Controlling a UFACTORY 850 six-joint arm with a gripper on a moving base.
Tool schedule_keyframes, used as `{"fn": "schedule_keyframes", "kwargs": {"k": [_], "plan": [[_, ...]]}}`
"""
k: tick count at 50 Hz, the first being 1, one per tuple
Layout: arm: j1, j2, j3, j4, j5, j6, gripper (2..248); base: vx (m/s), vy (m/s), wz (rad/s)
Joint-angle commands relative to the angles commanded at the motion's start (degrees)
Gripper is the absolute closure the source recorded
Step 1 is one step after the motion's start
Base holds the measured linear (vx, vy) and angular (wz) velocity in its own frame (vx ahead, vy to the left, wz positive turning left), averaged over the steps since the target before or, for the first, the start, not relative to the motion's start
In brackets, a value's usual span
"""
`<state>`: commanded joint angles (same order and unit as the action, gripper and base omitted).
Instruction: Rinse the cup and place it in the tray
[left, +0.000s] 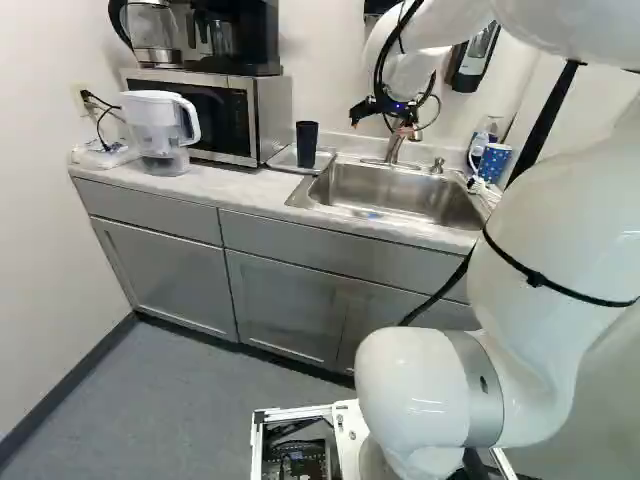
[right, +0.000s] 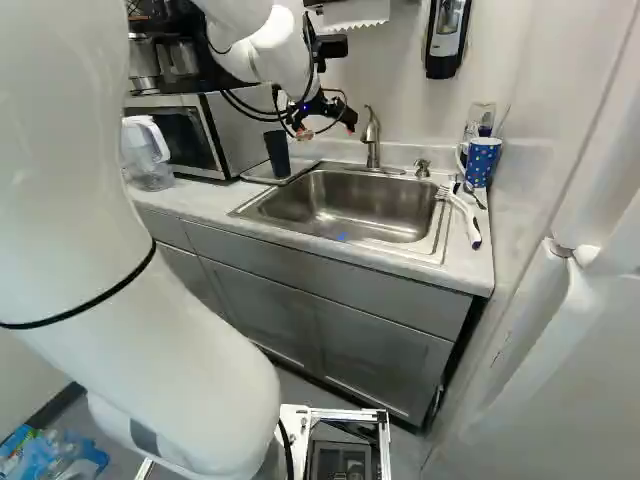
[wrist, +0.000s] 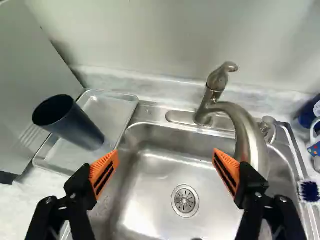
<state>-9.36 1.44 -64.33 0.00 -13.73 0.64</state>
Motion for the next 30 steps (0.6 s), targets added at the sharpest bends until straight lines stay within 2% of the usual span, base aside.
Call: {"fn": "schedule_keyframes", "kwargs": {"k": [22, 30], "plan": [[-0.62, 2.35, 2.3, 0.0, -7.67, 0.0, 3, 0.0, 0.0, 0.0], [-1.42, 3.05, 2.97, 0.0, -7.61, 0.0, 3, 0.0, 0.0, 0.0]]}}
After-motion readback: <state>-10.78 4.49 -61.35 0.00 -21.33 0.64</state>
